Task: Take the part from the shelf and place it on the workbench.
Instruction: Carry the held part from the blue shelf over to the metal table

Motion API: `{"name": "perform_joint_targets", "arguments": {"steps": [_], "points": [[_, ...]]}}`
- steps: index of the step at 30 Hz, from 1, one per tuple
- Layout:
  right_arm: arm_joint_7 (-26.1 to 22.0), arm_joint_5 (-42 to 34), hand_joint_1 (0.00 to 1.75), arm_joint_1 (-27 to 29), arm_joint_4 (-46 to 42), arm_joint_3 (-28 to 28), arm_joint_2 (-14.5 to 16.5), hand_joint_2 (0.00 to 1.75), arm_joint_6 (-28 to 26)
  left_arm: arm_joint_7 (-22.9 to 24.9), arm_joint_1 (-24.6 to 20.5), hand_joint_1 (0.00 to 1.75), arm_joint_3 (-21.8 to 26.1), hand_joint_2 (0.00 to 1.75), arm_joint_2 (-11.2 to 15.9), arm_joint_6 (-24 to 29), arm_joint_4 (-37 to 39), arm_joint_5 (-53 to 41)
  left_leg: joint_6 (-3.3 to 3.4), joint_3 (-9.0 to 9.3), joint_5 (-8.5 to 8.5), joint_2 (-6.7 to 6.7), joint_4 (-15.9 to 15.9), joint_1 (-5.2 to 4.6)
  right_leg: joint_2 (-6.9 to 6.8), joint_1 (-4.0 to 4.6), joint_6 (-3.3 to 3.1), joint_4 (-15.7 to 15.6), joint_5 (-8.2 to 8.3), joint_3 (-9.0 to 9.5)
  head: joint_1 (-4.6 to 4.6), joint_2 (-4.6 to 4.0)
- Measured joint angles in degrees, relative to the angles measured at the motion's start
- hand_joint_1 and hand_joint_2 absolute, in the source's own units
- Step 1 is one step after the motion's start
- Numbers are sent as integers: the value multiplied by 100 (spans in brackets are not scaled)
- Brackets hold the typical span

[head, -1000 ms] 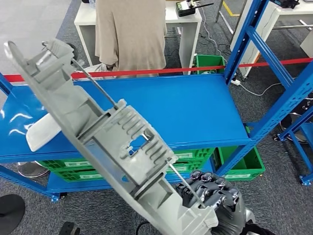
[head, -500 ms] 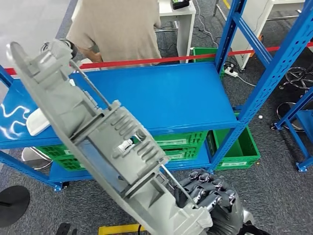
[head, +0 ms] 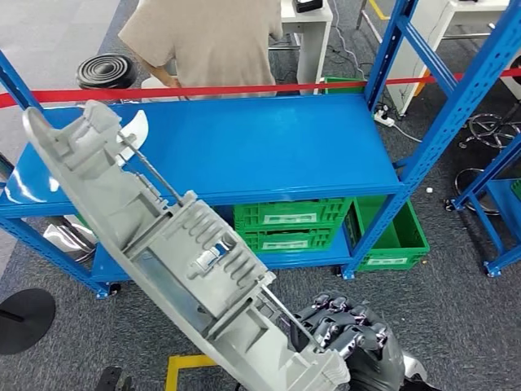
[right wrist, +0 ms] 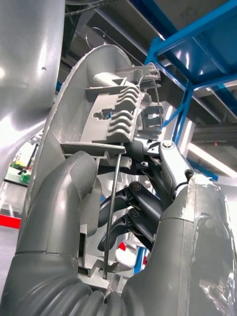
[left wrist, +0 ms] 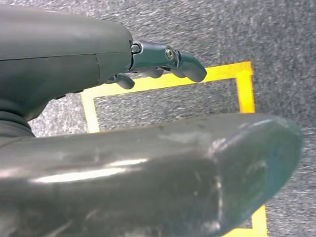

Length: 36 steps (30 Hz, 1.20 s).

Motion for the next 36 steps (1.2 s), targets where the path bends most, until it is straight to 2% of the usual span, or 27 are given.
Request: {"name": "perform_joint_targets", "arguments": {"steps": [1, 2, 3, 5, 6, 7, 9, 10, 11, 12, 13, 15, 17, 18, 20, 21, 22, 23, 25, 26, 27, 28, 30, 31, 32, 34, 36], "points": [[6, -14, 175, -5, 2, 0, -2, 175, 2, 8, 0, 0, 1, 0, -10, 5, 0, 0, -27, -34, 49, -3, 4, -5, 4, 9, -21, -378, -10, 265, -5, 0], [9, -25, 175, -9, 3, 0, -5, 175, 2, 14, 0, 0, 1, 0, -19, 9, 0, 0, -58, -56, 96, -5, 7, -7, 9, 20, -42, -655, -54, 430, -2, 0], [11, -30, 175, -9, 2, 0, -7, 175, 3, 18, 2, 0, 2, 0, -25, 12, 0, -1, -92, -72, 142, -6, 3, -6, 14, 35, -68, -789, -100, 486, -1, 0], [19, -35, 175, -7, 2, 0, -13, 175, 9, 22, 8, 0, 2, 0, -26, 16, 0, -2, -159, -102, 190, -11, 5, 7, 11, 39, -153, -816, -37, 403, 4, 0], [25, -34, 175, -8, 2, 0, -16, 175, 13, 25, 14, 0, 3, 0, -25, 16, 0, -2, -190, -140, 103, -14, 62, 13, 4, 32, -206, -819, 15, 362, -5, 0], [31, -28, 175, -7, 3, 0, -20, 175, 16, 26, 20, 0, 3, 0, -26, 17, 0, -2, -218, -208, -89, -17, 217, 19, -4, 20, -252, -828, 79, 309, -18, 0], [43, 23, 175, -1, 3, 0, -29, 175, 3, 52, 23, 0, 4, 0, -28, 20, 0, -2, -262, -418, -662, -19, 850, 31, -8, 12, -298, -825, 215, 165, -41, 0], [49, 66, 175, 4, 3, 0, -34, 175, -10, 75, 23, 0, 4, 0, -27, 22, 0, -2, -278, -511, -877, -19, 1219, 35, -9, 13, -300, -821, 282, 77, -46, 0], [55, 118, 175, 8, 3, 0, -41, 175, -31, 105, 23, 0, 5, 0, -21, 24, 0, -1, -290, -546, -961, -19, 1488, 37, -9, 13, -295, -818, 348, -11, -47, 0], [65, 173, 175, 10, 3, 1, -46, 175, -52, 133, 25, 0, 7, 0, -13, 25, 0, -1, -295, -500, -911, -19, 1594, 39, -10, 13, -288, -815, 412, -97, -49, 0], [79, 225, 175, 11, 3, 4, -50, 175, -72, 156, 26, 0, 9, 0, -1, 25, 0, -1, -296, -366, -773, -18, 1507, 41, -10, 12, -280, -812, 473, -175, -49, 0], [115, 326, 175, 9, 3, 24, -53, 175, -121, 190, 22, 0, 13, 0, 35, 21, 0, 3, -287, 157, -522, -19, 870, 46, -7, 19, -246, -797, 587, -317, -51, 0], [138, 402, 175, 5, 2, 54, -53, 175, -180, 210, 12, 0, 18, 0, 72, 8, 0, 9, -232, 633, -538, -26, 159, 38, -9, 39, -191, -772, 687, -412, -50, 0], [140, 435, 175, 5, 2, 72, -54, 175, -215, 216, 12, 0, 24, 0, 87, -1, 0, 11, -192, 734, -579, -30, -25, 27, -12, 46, -160, -769, 738, -439, -51, 0], [137, 474, 175, 11, 3, 110, -55, 175, -290, 223, 34, 0, 43, 0, 105, -13, 0, 11, -92, 679, -544, -22, -73, 19, -12, 35, -94, -770, 813, -479, -51, 0], [131, 479, 175, 16, 3, 129, -56, 175, -326, 227, 44, 0, 52, 0, 113, -18, 0, 7, -44, 640, -498, -12, -70, 21, -10, 27, -62, -726, 747, -515, -48, 0], [125, 473, 175, 21, 3, 143, -56, 175, -355, 233, 53, 0, 58, 0, 118, -21, 0, 3, 0, 594, -445, -2, -73, 28, -8, 21, -33, -587, 581, -571, -40, 0], [117, 467, 175, 26, 3, 151, -57, 175, -379, 243, 55, 0, 61, 0, 125, -23, 0, 0, 33, 540, -388, 6, -74, 32, -6, 16, -8, -329, 321, -653, -33, 0], [104, 465, 175, 30, 3, 160, -58, 175, -422, 268, 58, 0, 67, 0, 140, -24, 0, -2, 62, 409, -275, 6, -67, 23, -7, 13, 23, 410, -215, -825, -21, 0], [101, 469, 175, 37, 3, 161, -59, 175, -450, 283, 61, 0, 70, 0, 143, -22, 0, -2, 64, 334, -218, 7, -61, 15, -7, 13, 28, 714, -341, -857, -21, 0], [101, 474, 175, 44, 3, 162, -60, 175, -479, 297, 66, 0, 75, 0, 144, -19, 0, -2, 62, 262, -164, 7, -55, 8, -7, 13, 22, 848, -339, -809, -21, 0], [104, 478, 175, 51, 2, 162, -60, 175, -510, 308, 71, 0, 81, 0, 142, -15, 0, 2, 57, 192, -111, 8, -51, 1, -7, 15, 9, 778, -237, -662, -21, 0], [118, 482, 175, 58, -9, 162, -59, 175, -568, 323, 78, 0, 95, 0, 137, -4, 0, 14, 31, 72, -11, 5, -46, -8, -6, 21, -39, 86, -9, -113, -22, 0], [127, 479, 175, 57, -21, 162, -58, 175, -588, 325, 81, 0, 100, 0, 135, 0, 0, 21, 8, 25, 37, 4, -42, -13, -4, 31, -63, -344, 14, 172, -25, 0], [137, 468, 175, 61, -39, 161, -58, 175, -607, 326, 82, 0, 104, 0, 134, 4, 0, 25, -20, -7, 87, 3, -44, -14, -1, 43, -86, -658, 4, 361, -26, 0], [155, 417, 175, 76, -75, 146, -57, 175, -639, 322, 84, 0, 110, 0, 128, 15, 0, 26, -86, -51, 183, 2, -54, -6, 9, 73, -126, -885, -20, 448, -16, 0], [193, 291, 175, 92, -103, 108, -57, 175, -649, 309, 88, 0, 121, 0, 119, 37, -2, 23, -152, -101, 184, -6, -38, 1, 4, 57, -202, -887, 68, 362, -4, 0]]}}
